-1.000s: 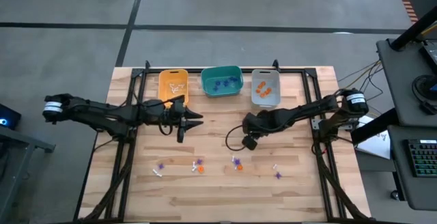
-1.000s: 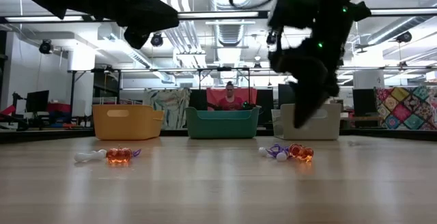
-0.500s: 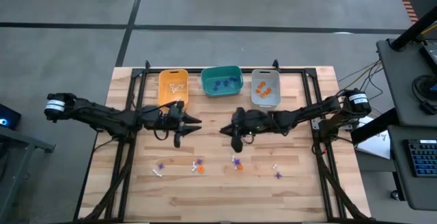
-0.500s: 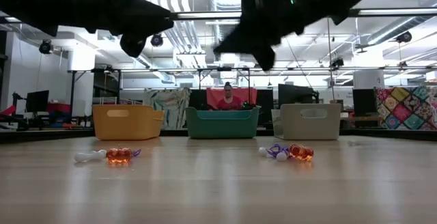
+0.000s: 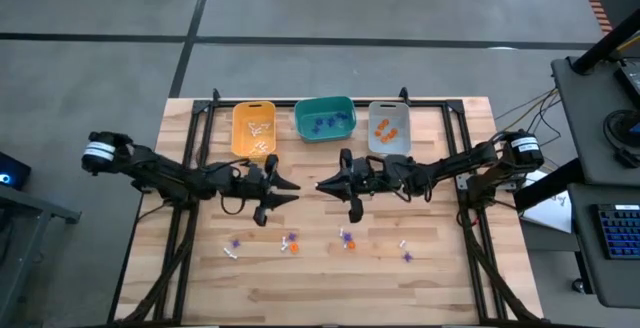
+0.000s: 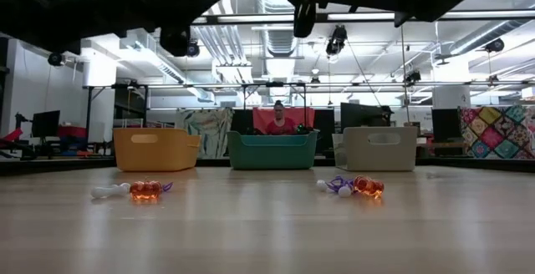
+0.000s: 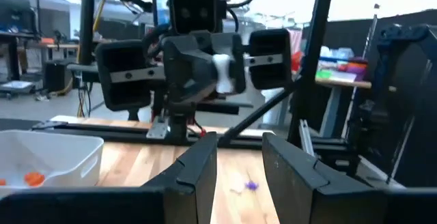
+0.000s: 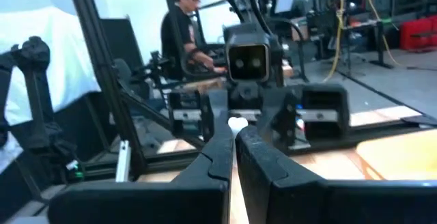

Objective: Sort Halloween decoration
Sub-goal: Put the white bone toy into the yellow bin

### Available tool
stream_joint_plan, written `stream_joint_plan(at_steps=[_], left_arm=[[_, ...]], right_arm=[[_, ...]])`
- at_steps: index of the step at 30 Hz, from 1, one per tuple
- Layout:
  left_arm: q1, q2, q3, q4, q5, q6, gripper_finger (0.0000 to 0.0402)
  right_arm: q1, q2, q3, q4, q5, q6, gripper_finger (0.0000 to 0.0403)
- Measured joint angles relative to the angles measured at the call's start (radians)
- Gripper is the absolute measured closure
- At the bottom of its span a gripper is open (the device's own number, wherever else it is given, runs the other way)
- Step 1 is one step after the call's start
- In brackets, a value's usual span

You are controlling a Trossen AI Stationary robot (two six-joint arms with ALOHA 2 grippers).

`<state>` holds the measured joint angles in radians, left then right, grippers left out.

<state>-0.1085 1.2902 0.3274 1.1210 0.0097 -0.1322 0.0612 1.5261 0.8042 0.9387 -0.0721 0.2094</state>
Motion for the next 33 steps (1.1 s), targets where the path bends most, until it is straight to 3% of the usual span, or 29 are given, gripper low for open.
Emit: stream_joint_plan(at_steps=[7,13,17,33], left_arm=[[0.0,0.186,0.098,0.095,0.001,0.0,0.0301],[0.0,0.275,0.178,0.117,0.024,0.0,0.0304],[0.0,0.284,0.2,0.119,0.07,0.003,0.0313],[0.0,0.273,0.203,0.12,0.074,-0.016,0.0328]], right_arm=[[0.007,0.0,0.006,0.001,-0.015,0.0,0.0394],[0.015,0.0,0.006,-0.016,-0.018,-0.003,0.0394],[0.018,0.0,0.005,-0.022,-0.018,-0.004,0.0394],[0.024,0.0,0.002,-0.029,-0.036,-0.011,0.0394]])
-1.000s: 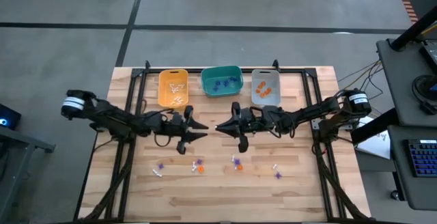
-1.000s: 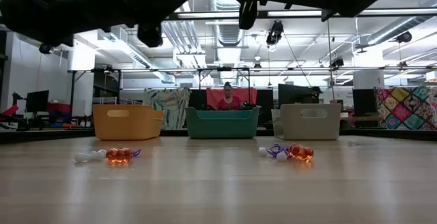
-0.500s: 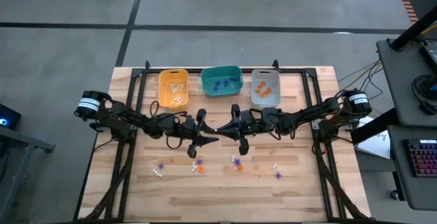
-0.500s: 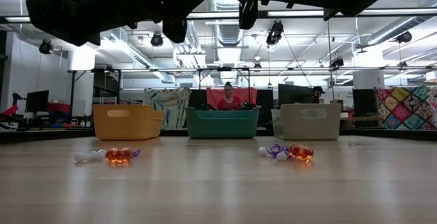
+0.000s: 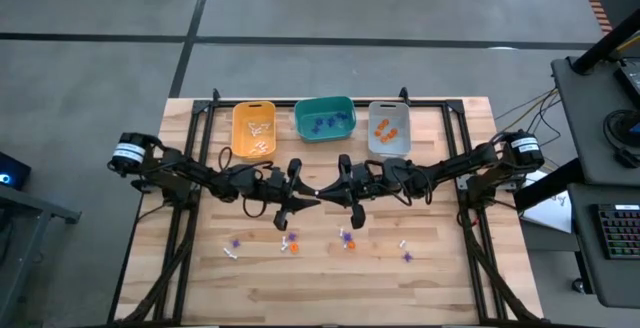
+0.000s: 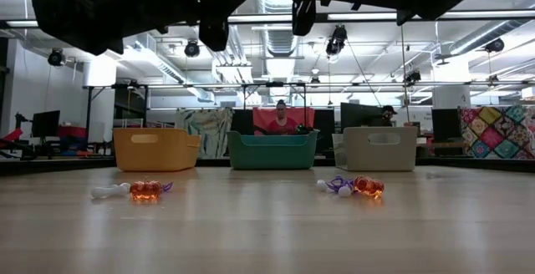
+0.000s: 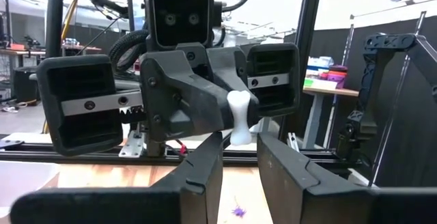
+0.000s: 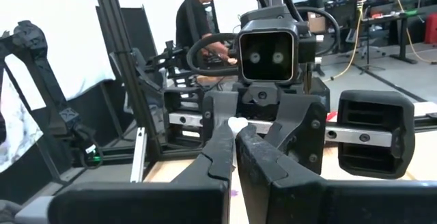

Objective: Sort Halloween decoration
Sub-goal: Put the white bone toy into the yellow bin

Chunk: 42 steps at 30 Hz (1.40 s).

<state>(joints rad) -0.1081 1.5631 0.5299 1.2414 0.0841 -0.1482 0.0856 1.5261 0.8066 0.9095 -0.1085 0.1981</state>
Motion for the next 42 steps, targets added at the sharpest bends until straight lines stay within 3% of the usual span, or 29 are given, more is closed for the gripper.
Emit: stream_joint_plan(at_steps=[8,16,22,34,42], left_arm=[[0.0,0.0,0.013,-0.004,0.0,-0.003,0.033],[0.0,0.0,0.013,-0.011,-0.003,-0.003,0.0391],[0.0,0.0,0.013,-0.012,-0.003,-0.003,0.0397],[0.0,0.0,0.013,-0.028,0.001,-0.003,0.0401],[0.0,-0.005,0.013,-0.04,0.0,0.007,0.0401]], right_arm=[[0.002,-0.002,0.0,-0.001,-0.001,0.0,0.0394],[0.002,-0.002,0.0,-0.011,0.0,0.0,0.0394],[0.002,-0.002,0.0,-0.013,0.0,0.019,0.039],[0.002,-0.002,0.0,-0.048,-0.002,0.03,0.0294],[0.002,-0.006,-0.002,-0.053,-0.005,0.026,0.0262]])
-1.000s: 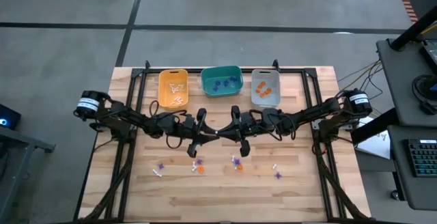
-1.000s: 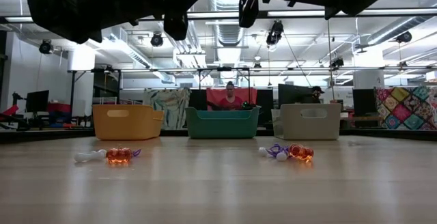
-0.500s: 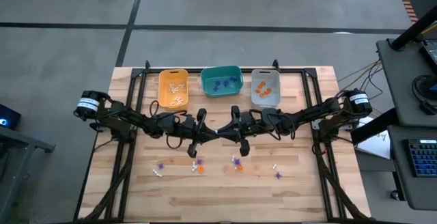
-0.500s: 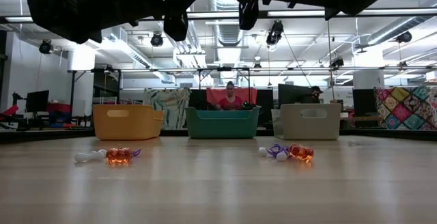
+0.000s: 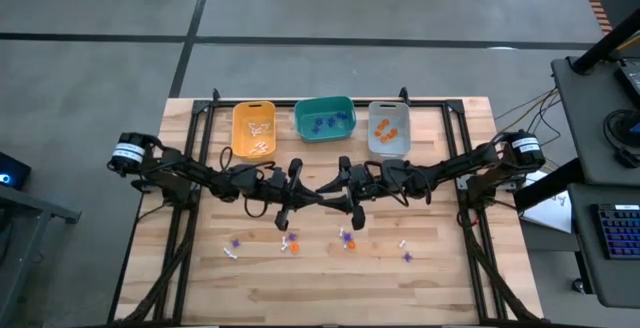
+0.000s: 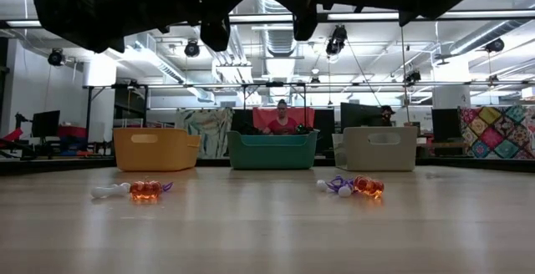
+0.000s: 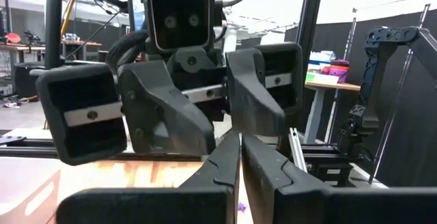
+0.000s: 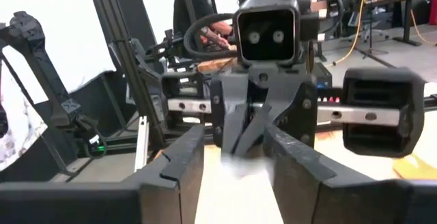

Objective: Sort Halloween decoration
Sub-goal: Put the white bone toy into the yellow bin

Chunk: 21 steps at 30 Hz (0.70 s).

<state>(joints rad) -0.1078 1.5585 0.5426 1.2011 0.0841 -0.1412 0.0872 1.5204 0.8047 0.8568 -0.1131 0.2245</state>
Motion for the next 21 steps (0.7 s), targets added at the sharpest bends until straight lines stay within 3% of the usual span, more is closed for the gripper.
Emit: stream_joint_plan(at_steps=[5,11,21], left_arm=[[0.0,-0.001,0.0,-0.01,0.0,0.001,0.0401],[0.0,-0.006,0.0,-0.058,-0.005,0.001,0.0401],[0.0,-0.118,-0.001,-0.543,-0.036,0.02,0.0401]], right_arm=[[0.0,0.0,0.0,-0.021,0.0,0.001,0.0264],[0.0,-0.012,0.0,-0.073,0.0,0.012,0.0298],[0.026,-0.087,0.001,-0.702,0.0,0.273,0.0356]])
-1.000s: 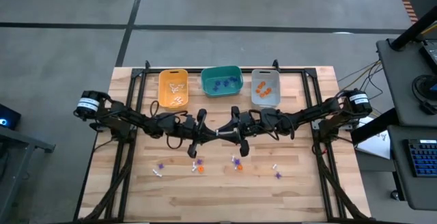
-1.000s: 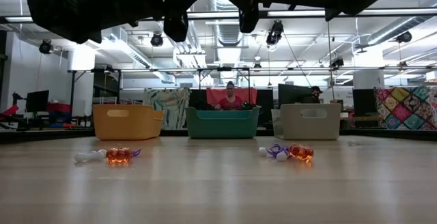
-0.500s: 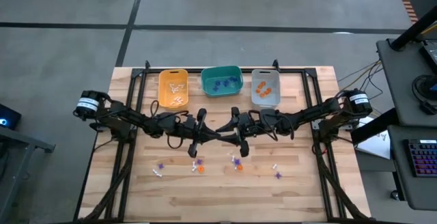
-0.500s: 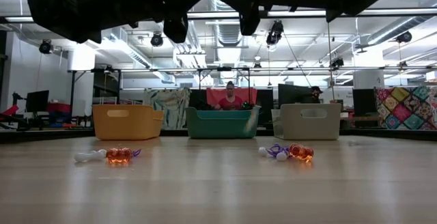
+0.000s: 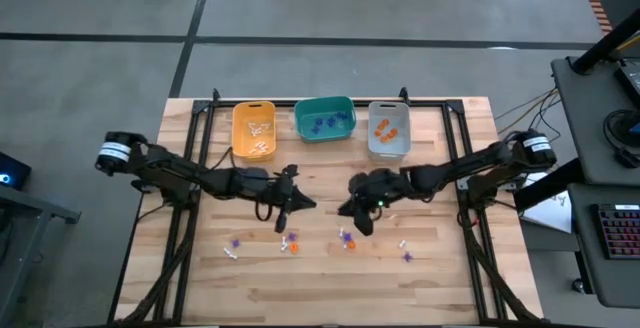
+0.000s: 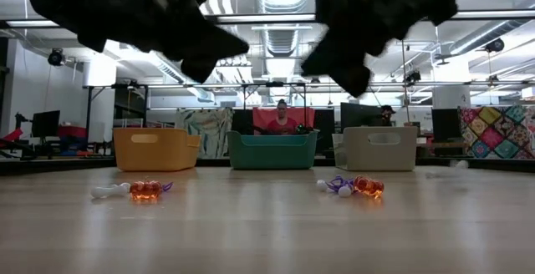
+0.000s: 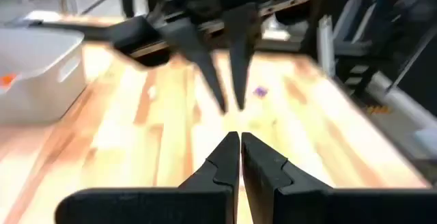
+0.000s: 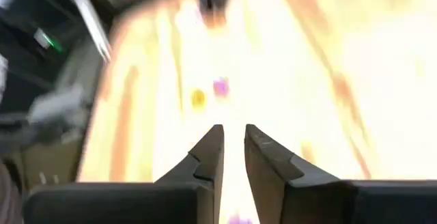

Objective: Sort Halloween decoration
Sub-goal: Put the white bone toy into the yellow bin

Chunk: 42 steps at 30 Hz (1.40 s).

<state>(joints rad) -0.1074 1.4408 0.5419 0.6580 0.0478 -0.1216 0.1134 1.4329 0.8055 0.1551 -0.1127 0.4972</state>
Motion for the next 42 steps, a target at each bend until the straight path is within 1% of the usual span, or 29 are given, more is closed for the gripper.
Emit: stream_joint_plan(at_steps=[3,9,12,15,17,18,19,22,27,32,36,39,42], left_arm=[[0.0,-0.013,0.0,-0.058,-0.029,0.0,0.0401],[0.0,-0.015,0.0,-0.058,-0.034,0.0,0.0401],[0.0,-0.014,0.0,-0.059,-0.038,0.0,0.0401],[0.0,-0.013,0.0,-0.059,-0.038,0.0,0.0401],[0.0,-0.013,0.0,-0.059,-0.038,0.0,0.0401],[0.0,-0.013,0.0,-0.059,-0.038,0.0,0.0401],[0.0,-0.013,0.0,-0.059,-0.038,0.0,0.0401],[0.0,-0.013,0.0,-0.059,-0.038,0.007,0.0401],[0.0,-0.013,0.0,-0.059,-0.038,0.008,0.0401],[0.0,-0.012,0.0,-0.056,-0.038,0.008,0.0401],[0.0,-0.012,0.0,-0.056,-0.038,0.008,0.0401],[0.0,-0.012,0.0,-0.055,-0.038,0.008,0.0401],[0.0,-0.012,0.0,-0.055,-0.038,0.008,0.0401]], right_arm=[[0.011,-0.001,0.009,-0.225,-0.001,0.106,0.0364],[0.037,-0.001,0.108,-0.815,0.023,0.305,0.0365],[0.052,-0.001,0.158,-1.072,0.034,0.406,0.0365],[0.061,0.0,0.168,-1.268,0.034,0.492,0.0365],[0.061,0.0,0.152,-1.34,0.034,0.527,0.0365],[0.061,0.0,0.139,-1.351,0.037,0.523,0.0365],[0.059,0.0,0.127,-1.351,0.05,0.486,0.0365],[0.063,0.002,0.101,-1.333,0.122,0.315,0.0365],[0.022,0.003,0.072,-1.309,0.141,0.102,0.0353],[-0.083,0.003,0.032,-1.29,0.143,0.019,0.0313],[-0.161,0.003,-0.004,-1.213,0.143,-0.048,0.0283],[-0.193,0.007,-0.027,-1.152,0.139,-0.098,0.0269],[-0.205,0.009,-0.044,-1.129,0.141,-0.112,0.0262]])
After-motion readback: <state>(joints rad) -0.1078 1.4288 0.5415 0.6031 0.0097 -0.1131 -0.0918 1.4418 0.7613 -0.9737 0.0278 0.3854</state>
